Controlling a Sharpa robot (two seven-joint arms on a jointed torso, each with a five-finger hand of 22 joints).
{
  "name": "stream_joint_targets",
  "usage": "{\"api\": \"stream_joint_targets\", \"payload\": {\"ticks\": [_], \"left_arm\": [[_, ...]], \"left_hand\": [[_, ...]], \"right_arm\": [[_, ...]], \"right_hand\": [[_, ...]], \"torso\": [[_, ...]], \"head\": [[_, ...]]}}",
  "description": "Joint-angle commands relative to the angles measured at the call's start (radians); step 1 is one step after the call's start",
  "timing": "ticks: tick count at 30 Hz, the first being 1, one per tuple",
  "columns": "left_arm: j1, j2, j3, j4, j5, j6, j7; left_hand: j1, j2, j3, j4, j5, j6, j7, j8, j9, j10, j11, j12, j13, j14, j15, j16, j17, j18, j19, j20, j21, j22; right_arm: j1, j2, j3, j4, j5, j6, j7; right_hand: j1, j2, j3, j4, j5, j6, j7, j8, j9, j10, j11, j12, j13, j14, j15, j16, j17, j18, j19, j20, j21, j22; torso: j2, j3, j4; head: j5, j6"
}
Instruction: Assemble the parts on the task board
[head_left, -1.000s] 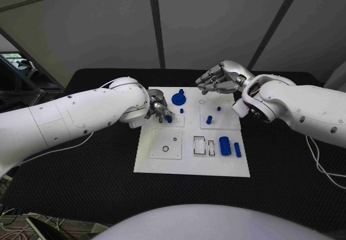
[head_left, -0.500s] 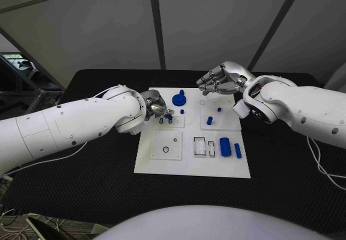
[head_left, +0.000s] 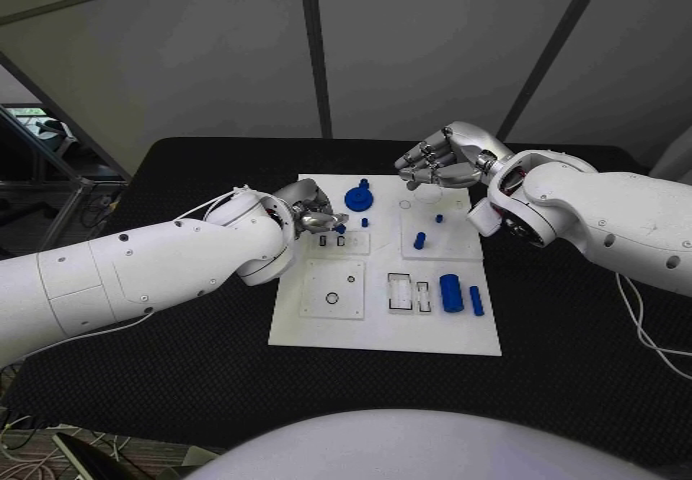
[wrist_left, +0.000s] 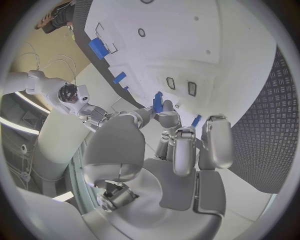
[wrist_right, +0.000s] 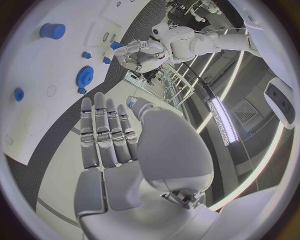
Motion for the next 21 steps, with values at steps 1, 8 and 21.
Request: {"api": "stream_joint_targets", "payload": {"ticks": [1,8,21], "left_arm": [[-0.003,0.003,0.000,0.001,-0.108,-0.039,0.000],[-0.005,0.020,0.001,-0.018,-0.132,-0.004,-0.009],[-0.005,0.052,0.001,-0.069,-0.137,0.065,-0.016]], "left_hand": [[0.007,-0.007,0.148,-0.139,0.006,0.000,-0.004,0.006,0.001,0.006,-0.001,0.004,0.001,0.105,-0.006,-0.003,0.257,0.008,0.006,0.001,0.006,0.050],[0.007,-0.009,0.155,-0.140,0.006,0.000,-0.004,0.006,0.001,0.008,-0.002,0.005,0.001,0.105,-0.007,-0.003,0.256,0.008,0.007,0.000,0.006,0.051],[0.006,-0.011,0.158,-0.141,0.005,0.000,-0.004,0.007,0.001,0.007,-0.002,0.003,-0.001,0.105,-0.007,-0.004,0.256,0.009,0.004,0.000,0.003,0.048]], "right_arm": [[0.002,0.000,0.001,0.001,0.000,0.010,0.013],[0.001,0.002,0.001,0.000,0.000,0.010,0.014],[0.001,0.007,0.001,-0.002,0.000,0.012,0.015]], "right_hand": [[-0.004,0.004,0.007,0.001,0.005,-0.001,0.008,-0.006,0.001,-0.009,0.001,0.000,0.000,-0.007,0.001,-0.002,-0.001,0.012,0.000,0.007,-0.004,-0.002],[-0.004,0.004,0.007,0.001,0.005,-0.001,0.008,-0.006,0.001,-0.009,0.001,0.000,0.000,-0.007,0.001,-0.002,-0.001,0.012,0.000,0.007,-0.004,-0.002],[-0.004,0.004,0.007,0.001,0.005,-0.001,0.008,-0.006,0.001,-0.009,0.001,0.000,0.000,-0.007,0.001,-0.002,-0.001,0.012,0.000,0.007,-0.004,-0.002]], "torso": [[0.000,-0.0003,-0.0013],[0.001,-0.0006,-0.0022],[0.001,0.0000,-0.0011]], "head": [[-0.001,-0.002],[-0.001,-0.003],[-0.003,-0.007]]}}
